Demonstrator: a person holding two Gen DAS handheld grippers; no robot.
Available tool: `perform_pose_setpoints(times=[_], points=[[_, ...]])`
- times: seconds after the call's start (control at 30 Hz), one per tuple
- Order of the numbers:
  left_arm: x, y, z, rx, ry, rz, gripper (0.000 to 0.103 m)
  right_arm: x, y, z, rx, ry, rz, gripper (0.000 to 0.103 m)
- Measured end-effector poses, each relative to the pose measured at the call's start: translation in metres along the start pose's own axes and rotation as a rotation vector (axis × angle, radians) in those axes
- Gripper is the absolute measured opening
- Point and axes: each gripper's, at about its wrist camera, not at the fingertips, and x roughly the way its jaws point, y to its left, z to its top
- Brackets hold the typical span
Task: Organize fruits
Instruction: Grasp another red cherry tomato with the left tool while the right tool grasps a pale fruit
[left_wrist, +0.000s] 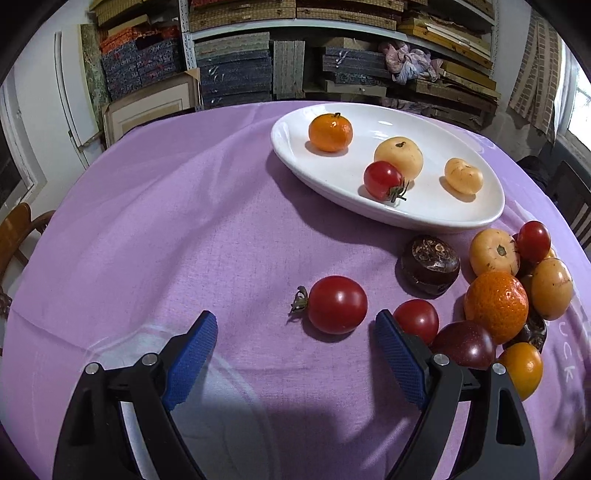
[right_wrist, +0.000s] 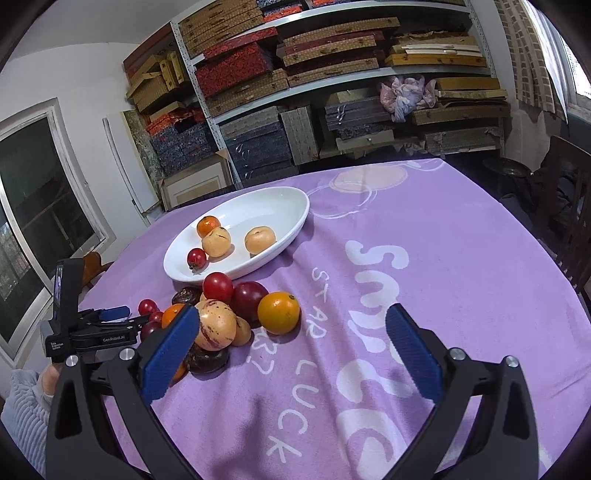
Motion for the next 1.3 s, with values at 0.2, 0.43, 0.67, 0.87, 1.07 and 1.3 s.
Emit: perform_pose_setpoints(times=[0.2, 0.43, 0.67, 0.87, 1.07, 1.3], points=[[-0.001, 0.003, 0.005, -0.031, -0.023, -0.061, 0.087, 0.009, 0.002, -0.002, -0.017, 0.037, -0.008, 0.099], [-0.005, -0.007, 0.008, 0.004, -0.047, -0.117, 0.048, 0.016, 0.01, -0.006, -0.057, 0.056, -0.017, 0.099], [-0.002, -0.01, 0.008, 0.015, -0.034, -0.139, 0.036, 0.019, 0.011, -0.009, -0.071, 0.072, -0.02, 0.099], [-0.001, -0.009, 0.008, 0.017, -0.034, -0.136, 0.036, 0.033, 0.023, -0.017, -0.151, 0.137, -0.055, 0.099], [0.0, -0.01, 0.007, 0.021, -0.035, -0.131, 0.036, 0.047, 0.045, -0.017, -0.279, 0.146, -0.1, 0.095], [0.0, -0.01, 0.007, 0.021, -0.035, -0.131, 0.036, 0.064, 0.044, -0.009, -0.271, 0.192, -0.011, 0.051]])
